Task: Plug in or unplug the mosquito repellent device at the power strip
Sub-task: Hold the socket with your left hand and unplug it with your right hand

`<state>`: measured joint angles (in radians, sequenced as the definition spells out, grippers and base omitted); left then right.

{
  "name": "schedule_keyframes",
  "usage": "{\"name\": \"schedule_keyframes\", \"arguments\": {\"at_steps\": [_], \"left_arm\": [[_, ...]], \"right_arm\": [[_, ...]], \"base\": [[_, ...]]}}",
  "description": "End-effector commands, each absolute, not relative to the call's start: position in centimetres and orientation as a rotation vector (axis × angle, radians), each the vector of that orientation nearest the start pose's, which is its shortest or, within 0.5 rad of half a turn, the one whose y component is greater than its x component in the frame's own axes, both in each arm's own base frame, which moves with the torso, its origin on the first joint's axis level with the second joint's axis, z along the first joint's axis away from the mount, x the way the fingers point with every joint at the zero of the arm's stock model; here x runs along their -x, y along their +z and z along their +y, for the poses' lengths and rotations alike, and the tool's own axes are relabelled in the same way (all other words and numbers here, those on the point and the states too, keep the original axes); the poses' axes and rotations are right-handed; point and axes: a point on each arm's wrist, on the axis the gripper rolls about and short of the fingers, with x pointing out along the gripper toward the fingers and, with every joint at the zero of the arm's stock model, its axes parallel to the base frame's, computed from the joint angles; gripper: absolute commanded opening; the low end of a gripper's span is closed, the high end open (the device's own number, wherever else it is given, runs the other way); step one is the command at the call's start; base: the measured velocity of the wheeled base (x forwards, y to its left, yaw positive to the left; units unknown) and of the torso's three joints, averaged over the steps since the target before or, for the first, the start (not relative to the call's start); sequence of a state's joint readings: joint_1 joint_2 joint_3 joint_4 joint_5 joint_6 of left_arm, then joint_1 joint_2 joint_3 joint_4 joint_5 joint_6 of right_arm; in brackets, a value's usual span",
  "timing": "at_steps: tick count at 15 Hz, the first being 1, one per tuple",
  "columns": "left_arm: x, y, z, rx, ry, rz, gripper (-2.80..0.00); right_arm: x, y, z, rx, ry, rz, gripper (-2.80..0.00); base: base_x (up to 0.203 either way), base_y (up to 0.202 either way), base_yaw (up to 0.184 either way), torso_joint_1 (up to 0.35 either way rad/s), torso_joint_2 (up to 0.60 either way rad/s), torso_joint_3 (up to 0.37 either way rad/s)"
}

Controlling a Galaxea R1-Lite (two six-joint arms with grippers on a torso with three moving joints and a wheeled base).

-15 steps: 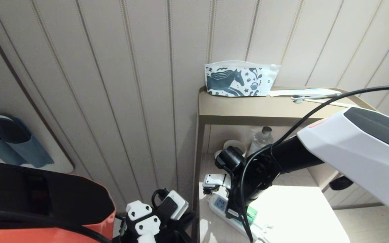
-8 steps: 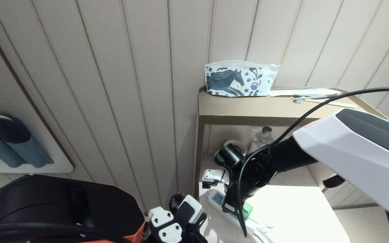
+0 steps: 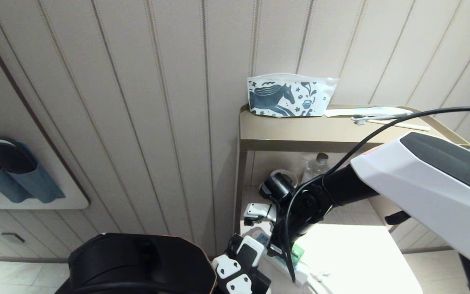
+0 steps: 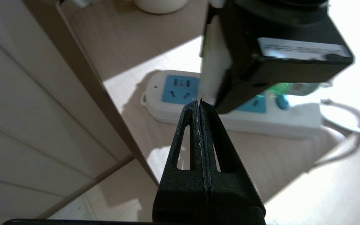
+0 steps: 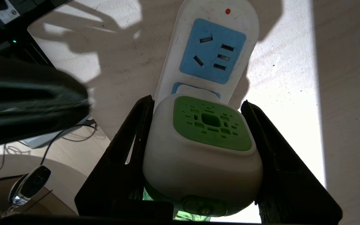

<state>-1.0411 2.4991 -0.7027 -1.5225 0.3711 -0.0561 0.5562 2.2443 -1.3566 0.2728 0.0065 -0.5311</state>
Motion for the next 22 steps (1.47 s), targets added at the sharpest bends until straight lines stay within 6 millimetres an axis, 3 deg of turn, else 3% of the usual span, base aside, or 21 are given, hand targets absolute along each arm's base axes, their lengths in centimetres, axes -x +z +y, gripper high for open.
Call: {"name": "schedule_keyframes", "arguments": {"at_steps": [1, 4, 12, 22], "left_arm": [[-19.6, -4.0, -32.2, -0.101, -0.628, 0.203, -2.8], [-18.8, -5.4, -32.2, -0.121, -0.617, 0.235, -2.8], [-20.0, -7.8, -35.3, -0.085, -0.522, 0.167, -2.8], [-20.8, -7.1, -36.4, -0.051, -0.502, 0.117, -2.8]], "right_arm": [[-33.9, 5.1, 20.8, 0.772, 0.797, 0.99, -2.8], [-34.4, 4.7, 21.0, 0.758, 0.793, 0.991, -2.8], [-35.0, 5.0, 20.9, 0.713, 0.807, 0.98, -2.8], [-34.5, 5.5, 20.1, 0.705, 0.809, 0.988, -2.8]], "base": [[0.0, 0.0, 0.0, 0.0, 0.0, 0.0], [0.0, 0.0, 0.0, 0.0, 0.0, 0.0], [0.0, 0.0, 0.0, 0.0, 0.0, 0.0], [0.0, 0.0, 0.0, 0.0, 0.0, 0.0]]}}
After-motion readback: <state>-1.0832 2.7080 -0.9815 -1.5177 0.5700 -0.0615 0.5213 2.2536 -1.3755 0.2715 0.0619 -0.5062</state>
